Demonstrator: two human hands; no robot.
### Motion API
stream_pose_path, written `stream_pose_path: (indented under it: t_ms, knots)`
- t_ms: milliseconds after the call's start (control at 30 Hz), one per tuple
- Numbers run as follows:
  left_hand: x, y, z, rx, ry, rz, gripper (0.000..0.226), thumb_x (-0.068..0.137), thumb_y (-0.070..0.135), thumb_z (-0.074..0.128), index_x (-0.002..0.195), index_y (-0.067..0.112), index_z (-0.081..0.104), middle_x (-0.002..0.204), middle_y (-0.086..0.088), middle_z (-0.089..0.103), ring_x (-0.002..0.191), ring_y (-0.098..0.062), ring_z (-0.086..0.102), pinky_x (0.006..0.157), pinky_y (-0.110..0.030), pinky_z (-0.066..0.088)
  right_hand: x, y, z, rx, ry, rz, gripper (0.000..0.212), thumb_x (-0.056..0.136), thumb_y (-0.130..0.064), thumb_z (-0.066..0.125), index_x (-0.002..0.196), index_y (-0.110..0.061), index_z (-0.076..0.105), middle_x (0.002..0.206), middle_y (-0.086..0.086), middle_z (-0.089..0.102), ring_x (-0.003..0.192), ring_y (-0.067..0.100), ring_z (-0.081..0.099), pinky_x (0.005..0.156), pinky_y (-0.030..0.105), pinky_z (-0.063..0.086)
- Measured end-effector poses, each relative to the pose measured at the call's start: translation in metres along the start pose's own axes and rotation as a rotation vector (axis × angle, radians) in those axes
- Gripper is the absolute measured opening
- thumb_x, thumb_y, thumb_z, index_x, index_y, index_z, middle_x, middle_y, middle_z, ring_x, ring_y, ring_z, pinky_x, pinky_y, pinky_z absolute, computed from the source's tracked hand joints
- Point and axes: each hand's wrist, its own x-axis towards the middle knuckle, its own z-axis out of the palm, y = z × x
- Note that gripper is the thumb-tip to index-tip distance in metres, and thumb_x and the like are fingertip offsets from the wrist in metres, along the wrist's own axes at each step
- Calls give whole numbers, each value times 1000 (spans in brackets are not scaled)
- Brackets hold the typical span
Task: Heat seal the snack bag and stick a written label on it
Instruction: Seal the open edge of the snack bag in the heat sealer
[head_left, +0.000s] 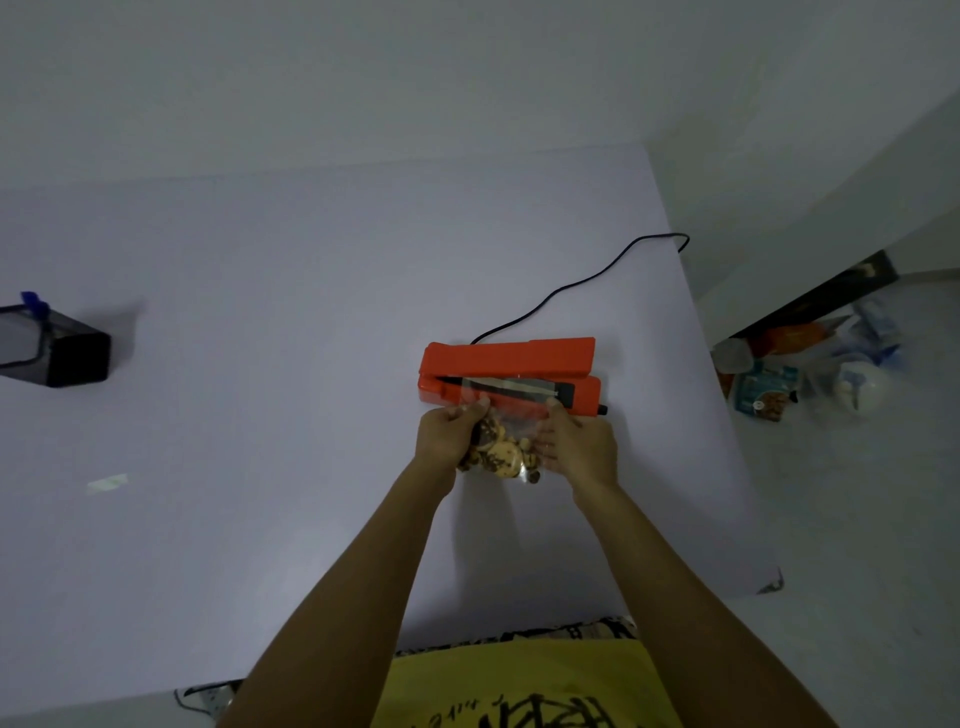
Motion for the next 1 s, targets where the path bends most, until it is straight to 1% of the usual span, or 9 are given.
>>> stream_pose_path:
  t_ms: [67,167,300,367,400,467,600,833,1000]
  knots:
    - [1,0,0,4,9,-3,29,86,33,67,81,5,64,76,-6,67,61,-15,62,36,-14,42,-1,-2,-7,-171,34,-100,50,90,-50,52,67,-9,69,66,11,72,61,27,70,65,48,60]
    - [2,0,1,1,11,-4,30,86,33,67,84,3,64,76,-6,67,62,-15,62,36,-13,41,-12,-16,-21,-347,186,-247,61,97,-52,38,65,-7,66,60,9,68,52,24,66,57,43,59]
    - [1,-1,0,7,11,-3,27,87,32,66,78,7,63,72,-5,65,58,-14,58,34,-13,40,-30,-48,-38,-98,320,-437,63,99,-49,38,67,0,62,60,15,63,53,26,59,54,35,50]
    - [2,-2,1,16,12,-4,26,87,32,66,80,7,63,73,-5,65,58,-14,58,36,-13,41,-36,-59,-43,2,312,-500,61,97,-48,42,70,4,58,58,16,57,51,19,51,52,29,44]
    - [2,-2,0,21,13,-4,26,87,32,66,81,7,63,73,-4,65,58,-13,58,36,-13,42,-39,-63,-45,20,296,-524,60,96,-47,45,70,5,57,56,11,52,49,10,47,50,21,42]
    - [2,-2,0,26,12,0,27,87,32,65,83,6,64,73,-4,65,58,-13,58,37,-13,43,-42,-67,-46,31,259,-553,52,94,-44,51,67,0,54,54,-1,47,45,1,43,47,8,36]
    - [3,-2,-2,27,11,3,26,88,31,65,83,5,64,71,-4,64,57,-13,58,36,-12,43,-43,-67,-45,10,204,-589,42,92,-40,58,59,-17,44,54,-8,43,46,-2,43,49,7,37]
    - [7,-5,-3,45,22,4,31,87,32,66,87,0,65,71,-7,65,55,-14,58,34,-13,37,-38,-59,-46,-26,198,-573,42,92,-37,59,63,-10,46,54,-7,46,46,-4,45,48,5,37]
    - [8,-6,-2,41,20,2,29,87,32,67,79,4,63,68,-5,64,49,-11,56,33,-12,36,-31,-53,-48,-49,213,-549,41,94,-35,58,66,-8,48,56,-6,46,46,-5,45,46,4,35]
